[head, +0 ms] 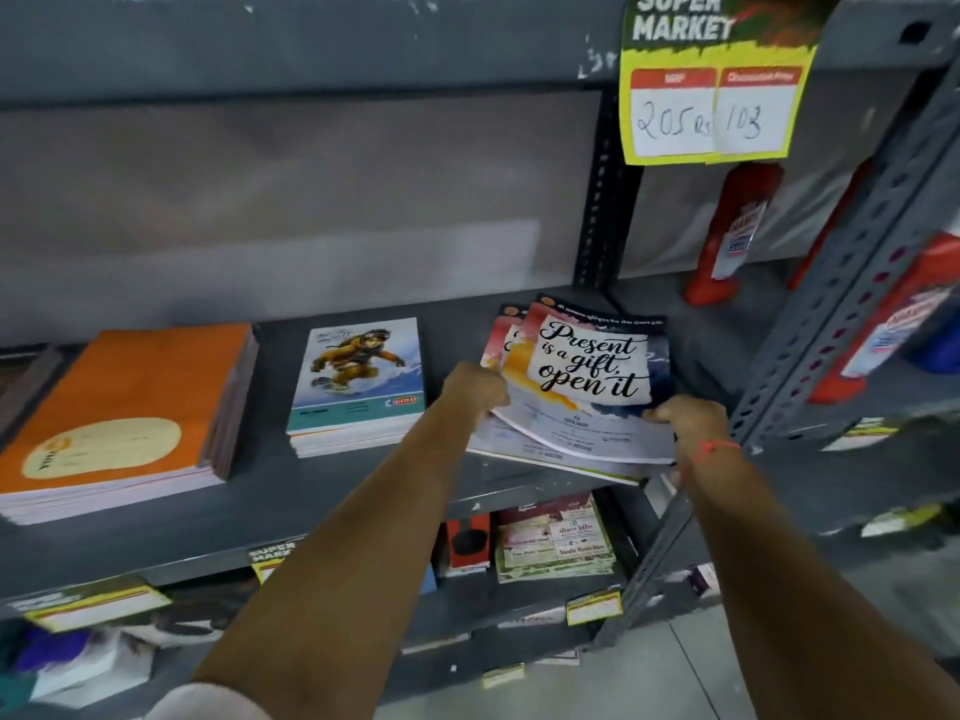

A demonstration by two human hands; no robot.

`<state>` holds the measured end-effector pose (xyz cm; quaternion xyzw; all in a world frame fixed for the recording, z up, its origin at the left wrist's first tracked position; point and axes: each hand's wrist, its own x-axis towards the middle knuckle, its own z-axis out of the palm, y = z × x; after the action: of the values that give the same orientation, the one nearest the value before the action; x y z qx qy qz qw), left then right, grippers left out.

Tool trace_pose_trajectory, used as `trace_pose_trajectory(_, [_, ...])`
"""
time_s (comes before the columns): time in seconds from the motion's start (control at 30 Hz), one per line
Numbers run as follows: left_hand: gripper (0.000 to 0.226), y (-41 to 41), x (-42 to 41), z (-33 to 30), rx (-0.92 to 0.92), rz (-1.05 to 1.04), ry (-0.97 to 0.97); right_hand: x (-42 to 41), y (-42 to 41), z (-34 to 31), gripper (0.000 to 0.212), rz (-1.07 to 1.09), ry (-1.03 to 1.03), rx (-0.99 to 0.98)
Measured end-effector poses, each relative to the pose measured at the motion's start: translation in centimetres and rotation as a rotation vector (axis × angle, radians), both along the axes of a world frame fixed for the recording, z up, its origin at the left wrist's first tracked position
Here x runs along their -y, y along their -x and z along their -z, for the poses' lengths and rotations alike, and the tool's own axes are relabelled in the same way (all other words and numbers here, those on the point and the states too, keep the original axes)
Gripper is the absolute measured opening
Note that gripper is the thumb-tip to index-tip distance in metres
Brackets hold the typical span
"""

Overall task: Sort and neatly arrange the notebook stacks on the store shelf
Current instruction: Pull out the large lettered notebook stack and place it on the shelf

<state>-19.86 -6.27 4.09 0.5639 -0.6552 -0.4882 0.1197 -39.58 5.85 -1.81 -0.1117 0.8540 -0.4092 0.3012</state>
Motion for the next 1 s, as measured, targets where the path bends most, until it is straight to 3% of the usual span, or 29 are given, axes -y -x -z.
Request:
trace_pose_trajectory(0.2, [0.044,-3.5,0.9,-1.8,-0.049,-0.03,0.027,1.7,-2.2,-3.6,0.019,0.06,0.174,0.261])
trace_pose_trajectory(0.33, [0.025,-8.8,2.5,-2.6,-0.087,-0.043,0.055,4.3,-6.1,-4.2,0.054,0.043,0.372,0.315])
trace_pose_trajectory(0.4, [0.013,-12.9,3.3,-3.0,-0.1,-0.068,0.118,6.0,-9.8,-5.1,0.038,0.013,0.416,0.31])
trace_pose_trajectory(0.47, [0.032,-17.6,4.6,-3.3,-0.099,-0.106,0.165,7.8,-14.0,-6.2,0.02,-0.079,0.456,0.27])
trace_pose_trajectory(0.63, [0.046,-31.8,8.0,-4.6,-0.109,-0.159,0.216,13.3,-27.6,-7.4,0.015,-0.209,0.56,0.324])
trace_pose_trajectory(0.7, [0.049,-38.9,9.8,-4.8,-0.109,-0.235,0.24,16.1,-34.7,-7.5,0.024,-0.258,0.557,0.369])
trace_pose_trajectory(1.0, [0.034,-59.0,13.4,-5.0,-0.008,-0.475,0.27,23.5,-55.7,-7.0,0.013,-0.419,0.501,0.464])
